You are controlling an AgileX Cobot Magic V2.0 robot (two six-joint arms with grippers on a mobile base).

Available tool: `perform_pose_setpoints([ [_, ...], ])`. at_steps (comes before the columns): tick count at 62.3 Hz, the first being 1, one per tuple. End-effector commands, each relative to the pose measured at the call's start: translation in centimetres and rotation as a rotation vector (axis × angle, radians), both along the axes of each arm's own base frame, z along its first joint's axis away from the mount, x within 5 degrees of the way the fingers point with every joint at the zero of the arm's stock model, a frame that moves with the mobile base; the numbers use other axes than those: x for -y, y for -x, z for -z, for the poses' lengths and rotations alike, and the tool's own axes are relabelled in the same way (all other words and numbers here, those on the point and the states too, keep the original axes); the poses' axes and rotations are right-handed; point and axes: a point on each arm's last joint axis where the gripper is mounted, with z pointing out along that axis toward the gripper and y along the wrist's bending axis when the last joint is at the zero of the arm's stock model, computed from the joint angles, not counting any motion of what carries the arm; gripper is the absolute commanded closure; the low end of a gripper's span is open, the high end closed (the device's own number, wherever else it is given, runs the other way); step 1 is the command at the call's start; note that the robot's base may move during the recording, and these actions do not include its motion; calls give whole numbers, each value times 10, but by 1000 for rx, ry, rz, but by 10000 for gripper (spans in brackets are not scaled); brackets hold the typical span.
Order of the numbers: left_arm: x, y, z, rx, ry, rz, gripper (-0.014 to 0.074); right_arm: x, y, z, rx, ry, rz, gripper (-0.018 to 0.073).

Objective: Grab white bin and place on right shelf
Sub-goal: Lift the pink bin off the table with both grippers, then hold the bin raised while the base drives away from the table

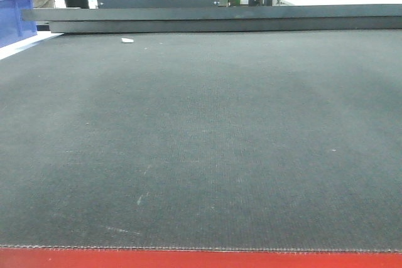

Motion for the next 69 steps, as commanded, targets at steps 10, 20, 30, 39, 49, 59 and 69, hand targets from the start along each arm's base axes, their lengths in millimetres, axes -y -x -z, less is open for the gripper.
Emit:
perform_pose_setpoints([
  [10, 31, 56, -31, 62, 85, 400, 722, -34, 40, -25, 106, -38, -382, 500],
  [20, 31, 56, -31, 62, 85, 398, 722, -34, 40, -25, 106, -38, -381, 500],
  [30, 31, 56, -31, 62, 85, 398, 722, -34, 40, -25, 106, -38, -381, 500],
  [39, 31, 56, -31, 62, 85, 398, 722, -34, 40, -25, 106, -38, -380, 500],
  [49, 31, 56, -31, 62, 85, 398, 722, -34, 40, -25, 106, -38, -379, 500],
  [59, 31, 56, -31, 62, 85, 398, 722, -34, 38, -23, 100, -41, -379, 500],
  [69, 31, 56, -31, 62, 85, 398, 722, -33, 35, -23, 97, -43, -357, 500],
])
